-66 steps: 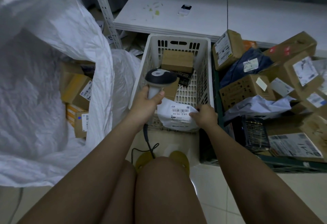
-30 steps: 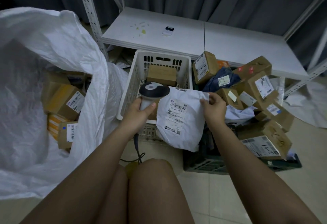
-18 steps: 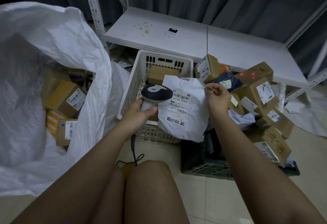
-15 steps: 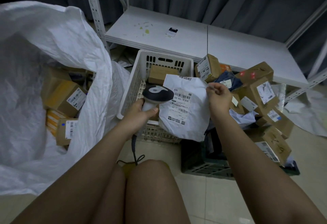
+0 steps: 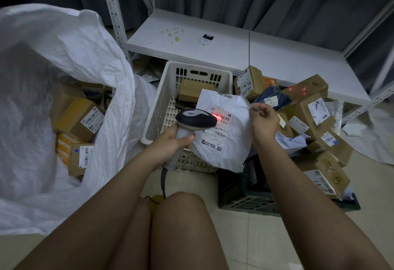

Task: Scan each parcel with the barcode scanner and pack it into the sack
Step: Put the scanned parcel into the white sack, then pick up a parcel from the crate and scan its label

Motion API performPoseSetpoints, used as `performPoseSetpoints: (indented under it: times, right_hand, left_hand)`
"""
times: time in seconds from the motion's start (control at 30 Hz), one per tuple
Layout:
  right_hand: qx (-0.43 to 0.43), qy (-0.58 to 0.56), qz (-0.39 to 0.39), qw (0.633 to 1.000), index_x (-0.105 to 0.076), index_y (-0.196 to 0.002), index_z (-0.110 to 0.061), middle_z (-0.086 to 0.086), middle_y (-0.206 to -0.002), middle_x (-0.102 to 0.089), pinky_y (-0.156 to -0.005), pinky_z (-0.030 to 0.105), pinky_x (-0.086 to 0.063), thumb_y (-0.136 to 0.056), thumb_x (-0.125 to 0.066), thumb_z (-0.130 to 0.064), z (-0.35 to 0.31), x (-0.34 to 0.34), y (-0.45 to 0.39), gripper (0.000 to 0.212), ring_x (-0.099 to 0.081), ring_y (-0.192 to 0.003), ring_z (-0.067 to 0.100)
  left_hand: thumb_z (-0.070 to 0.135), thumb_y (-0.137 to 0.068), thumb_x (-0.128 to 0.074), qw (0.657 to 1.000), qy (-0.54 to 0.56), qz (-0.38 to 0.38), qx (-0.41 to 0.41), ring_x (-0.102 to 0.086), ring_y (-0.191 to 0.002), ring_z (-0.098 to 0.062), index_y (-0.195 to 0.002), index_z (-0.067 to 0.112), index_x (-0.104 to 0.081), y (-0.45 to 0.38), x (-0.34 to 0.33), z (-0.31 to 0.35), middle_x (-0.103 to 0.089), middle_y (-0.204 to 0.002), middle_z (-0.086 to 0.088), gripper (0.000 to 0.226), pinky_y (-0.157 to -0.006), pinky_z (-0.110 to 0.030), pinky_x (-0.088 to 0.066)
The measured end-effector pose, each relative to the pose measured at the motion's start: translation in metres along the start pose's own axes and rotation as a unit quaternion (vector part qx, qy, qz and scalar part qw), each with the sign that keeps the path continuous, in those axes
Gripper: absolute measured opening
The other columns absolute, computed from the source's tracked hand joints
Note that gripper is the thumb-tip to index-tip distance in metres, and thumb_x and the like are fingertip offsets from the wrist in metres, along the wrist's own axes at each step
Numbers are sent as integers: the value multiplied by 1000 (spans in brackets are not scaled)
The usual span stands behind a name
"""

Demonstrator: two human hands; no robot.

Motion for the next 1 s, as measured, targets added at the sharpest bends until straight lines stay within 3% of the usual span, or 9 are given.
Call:
performPoseSetpoints:
  times: [0.17, 0.3, 0.43, 0.53, 0.6, 0.7, 0.77, 0.9, 1.0]
  right_hand:
    - [-13, -5, 1, 1000, -65, -91, -13, -8, -78, -61, -69, 12, -44, -90, -60, -2, 1, -1, 1, 12, -54, -71, 1]
    - [-11, -4, 1, 1000, -65, -92, -12, -9, -79, -61, -69, 9, -44, -90, -60, -2, 1, -1, 2, 12, -54, -71, -1]
    - [-13, -11, 4, 1000, -65, -93, -11, -8, -77, -61, -64, 3, -42, -90, -60, -1, -1, 0, 5, 12, -54, -68, -1]
    - [-13, -25, -7, 1000, -65, -94, -11, -7, -77, -61, -65, 8, -43, -90, -60, -1, -10, 0, 11, 12, -54, -68, 0]
    - [-12, -35, -26, 999, -65, -94, -12, -4, -81, -63, -69, 13, -45, -90, -60, -2, -20, 0, 18, 12, -56, -72, 4]
    - [1, -43, -58, 997, -64, -91, -16, -3, -84, -62, -70, 17, -45, -91, -60, -3, -51, 0, 34, 14, -56, -76, 7]
    - [30, -36, -88, 995, -63, -87, -21, -6, -86, -63, -69, 17, -44, -92, -60, -5, -81, -1, 47, 17, -57, -78, 6]
    - [111, 4, -125, 986, -64, -84, -25, -5, -90, -67, -71, 20, -46, -92, -59, -10, -150, -6, 82, 18, -60, -82, 7]
    - [163, 8, -156, 974, -64, -86, -20, -8, -87, -65, -67, 11, -45, -92, -58, -6, -202, -12, 118, 16, -58, -78, 1]
  left_hand:
    - [13, -96, -54, 1000, 19, 7, -15, -62, -70, 8, -118, 16, -52, 1, -1, 3, -63, -86, 9, 22, -64, -8, -46]
    - [14, -96, -55, 1000, 17, 7, -15, -62, -75, 1, -122, 13, -52, 0, -2, 2, -63, -88, 8, 26, -69, -14, -45]
    - [12, -97, -54, 999, 29, 17, -10, -61, -73, 0, -119, 14, -51, 1, -2, 2, -62, -87, 6, 22, -64, -9, -46]
    - [10, -97, -53, 999, 39, 36, -3, -60, -73, -3, -115, 12, -51, 5, 2, 6, -63, -85, 1, 18, -62, -7, -46]
    - [7, -97, -52, 997, 51, 50, -5, -60, -77, -9, -115, 12, -50, 9, 5, 10, -62, -88, -2, 19, -70, -13, -50]
    - [9, -96, -54, 994, 67, 86, -20, -61, -87, -17, -109, 18, -54, 24, 14, 22, -64, -92, -3, 15, -92, -34, -48]
    - [11, -96, -56, 990, 75, 111, -36, -62, -88, -17, -109, 18, -55, 40, 23, 36, -65, -91, -3, 15, -95, -39, -47]
    - [14, -96, -57, 982, 71, 151, -92, -64, -95, -21, -106, 23, -56, 85, 47, 73, -67, -96, -1, 14, -94, -39, -49]
    - [12, -96, -56, 971, 80, 189, -122, -63, -87, -11, -112, 17, -55, 127, 70, 93, -65, -94, 3, 17, -80, -25, -51]
Point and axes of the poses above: each hand's wrist, its own y-axis away from the middle knuckle, its own x-axis out of the back of the hand, z = x × y, the point moved 6 cm from there along -y, towards the middle knuckle
